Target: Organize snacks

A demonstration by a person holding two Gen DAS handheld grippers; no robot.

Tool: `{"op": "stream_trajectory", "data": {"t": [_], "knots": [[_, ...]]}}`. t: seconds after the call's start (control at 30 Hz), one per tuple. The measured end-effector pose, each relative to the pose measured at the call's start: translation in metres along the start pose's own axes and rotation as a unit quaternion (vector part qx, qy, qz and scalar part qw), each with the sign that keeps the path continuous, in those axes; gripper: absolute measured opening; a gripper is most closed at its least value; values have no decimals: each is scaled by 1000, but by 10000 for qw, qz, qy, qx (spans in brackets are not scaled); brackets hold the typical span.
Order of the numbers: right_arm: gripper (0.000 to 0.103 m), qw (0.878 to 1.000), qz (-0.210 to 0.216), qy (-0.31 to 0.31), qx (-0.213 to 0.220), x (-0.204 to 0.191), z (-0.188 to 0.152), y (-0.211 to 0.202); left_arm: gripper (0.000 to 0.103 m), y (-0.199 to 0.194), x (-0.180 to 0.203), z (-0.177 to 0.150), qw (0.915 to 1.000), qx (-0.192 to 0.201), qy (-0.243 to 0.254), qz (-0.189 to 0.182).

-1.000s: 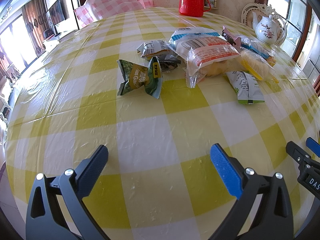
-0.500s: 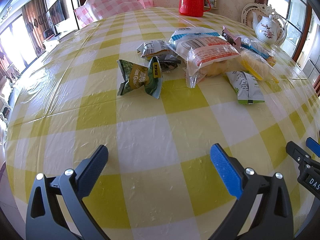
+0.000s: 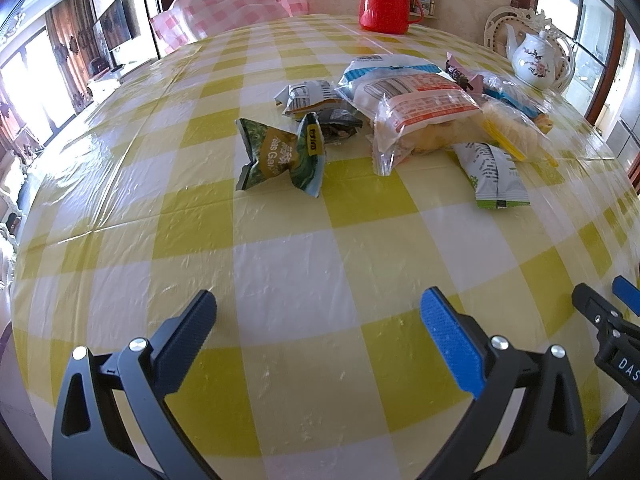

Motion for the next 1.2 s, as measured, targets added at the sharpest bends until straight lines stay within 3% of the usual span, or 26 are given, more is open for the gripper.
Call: {"op": "stream_trajectory", "data": {"t": [0.2, 0.3, 0.37, 0.47, 0.77, 0.83, 0.87, 1.07, 1.2], "knots": [[87, 9995, 167, -246, -101, -4, 0, 0, 102, -6, -2, -3, 9991, -68, 213, -347], [87, 9982, 455, -368, -100, -21, 9, 4, 102, -15, -22, -5, 9981, 91, -281, -548], [87, 9959, 789, -436, -66, -39, 14, 3, 102, -19, -42, -4, 9964, 287, -698, -381], [87, 9909, 1219, -536, -186, -74, 29, 12, 102, -25, -62, -1, 9941, 502, -940, -217], [85, 9933, 1013, -534, -158, -124, 77, 44, 102, -22, -66, 11, 9951, 621, -763, -28], [74, 9952, 747, -633, -93, -121, 77, 45, 102, -19, -64, 16, 9955, 622, -713, -38], [58, 9953, 674, -695, 12, -119, 76, 43, 102, -16, -62, 18, 9960, 593, -659, -58], [58, 9921, 836, -836, 422, -96, 65, 19, 102, -1, -49, 39, 9972, 515, -530, -148], [58, 9915, 949, -655, 604, -77, 59, 2, 102, 13, -41, 60, 9977, 488, -461, -4]]}}
Point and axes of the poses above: each gripper's, at about its wrist camera, not at the fingertips, and y roughly the way its jaws point, x to its right, z to its top, the point moved 9 cm from there along y, roughly the way its jaws point, and after that the axes turned 2 degrees about -z, right-handed, at the moved point
